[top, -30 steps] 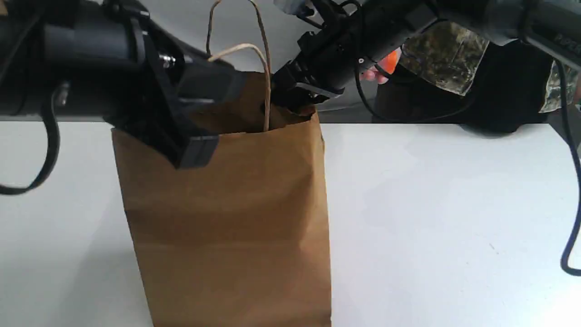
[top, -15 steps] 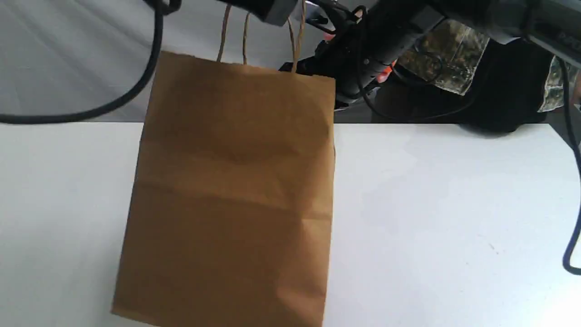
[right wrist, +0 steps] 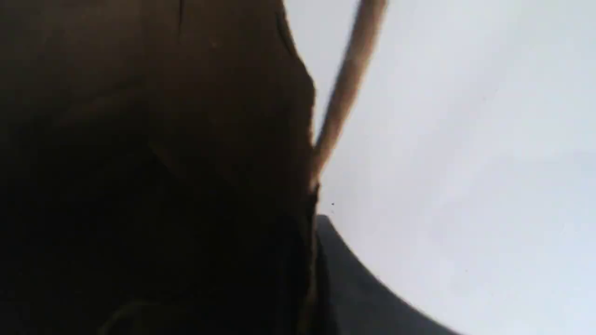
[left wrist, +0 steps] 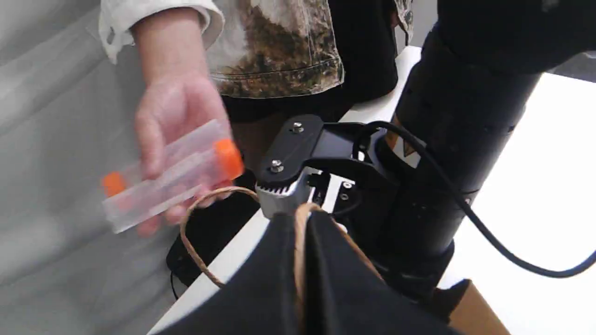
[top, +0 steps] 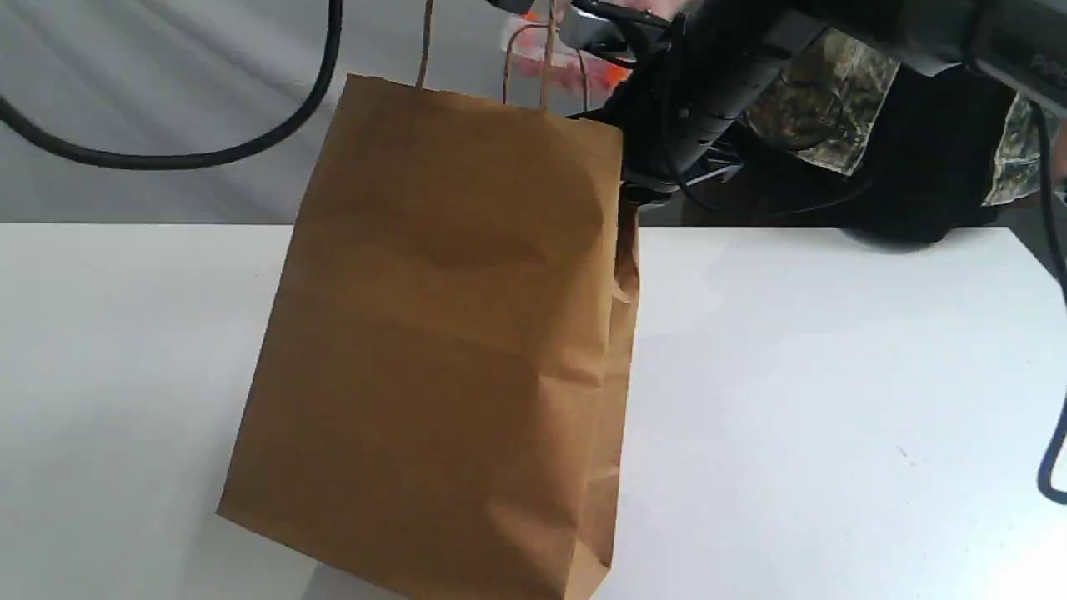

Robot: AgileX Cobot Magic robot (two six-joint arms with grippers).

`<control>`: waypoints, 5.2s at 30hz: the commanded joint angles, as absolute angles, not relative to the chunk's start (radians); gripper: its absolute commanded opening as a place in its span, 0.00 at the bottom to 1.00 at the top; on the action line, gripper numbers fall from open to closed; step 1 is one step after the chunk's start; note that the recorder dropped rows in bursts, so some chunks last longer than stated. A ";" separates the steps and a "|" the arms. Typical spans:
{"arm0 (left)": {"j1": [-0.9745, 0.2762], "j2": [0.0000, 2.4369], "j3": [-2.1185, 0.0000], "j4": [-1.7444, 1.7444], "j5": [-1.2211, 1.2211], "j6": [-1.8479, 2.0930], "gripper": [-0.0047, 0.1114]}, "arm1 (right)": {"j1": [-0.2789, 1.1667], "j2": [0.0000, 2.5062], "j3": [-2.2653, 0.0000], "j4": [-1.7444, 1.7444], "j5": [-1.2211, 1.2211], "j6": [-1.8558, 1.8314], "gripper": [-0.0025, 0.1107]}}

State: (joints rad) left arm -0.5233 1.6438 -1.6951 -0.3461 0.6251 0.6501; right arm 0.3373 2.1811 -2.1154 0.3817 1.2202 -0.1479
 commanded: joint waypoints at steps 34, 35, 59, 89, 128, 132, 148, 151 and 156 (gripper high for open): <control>-0.523 1.622 -1.713 -0.387 0.638 0.649 0.04 | 0.340 2.171 -2.032 0.350 1.150 -0.192 0.02; -0.523 1.613 -1.713 -0.387 0.638 0.634 0.04 | 0.340 2.171 -2.032 0.350 1.129 -0.198 0.02; -0.527 1.234 -1.158 -0.446 0.380 0.673 0.04 | 0.340 2.171 -2.184 0.483 0.871 -0.419 0.02; -0.527 1.234 -1.075 -0.604 0.340 0.739 0.47 | 0.340 2.171 -2.184 0.554 0.902 -0.513 0.61; -0.527 0.758 -1.076 -0.595 0.217 0.786 0.63 | 0.334 1.811 -2.184 0.178 1.019 -0.328 0.60; -0.527 0.662 -1.076 -0.595 0.245 0.784 0.63 | 0.334 1.711 -2.184 0.110 1.074 -0.294 0.60; -0.527 0.275 -1.076 -0.376 0.358 0.498 0.63 | 0.336 1.144 -2.184 -0.147 1.155 -0.144 0.58; -0.527 0.226 -1.076 -0.220 0.463 0.364 0.63 | 0.340 1.015 -2.169 -0.203 1.146 -0.144 0.56; -0.471 0.152 -1.076 -0.109 0.591 0.263 0.63 | 0.340 0.766 -2.023 -0.331 1.103 -0.156 0.56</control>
State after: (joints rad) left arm -0.4913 0.1730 -1.0784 -0.1494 0.5483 0.3037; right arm 0.3373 0.8331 -2.0774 -0.2790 1.1122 -0.1529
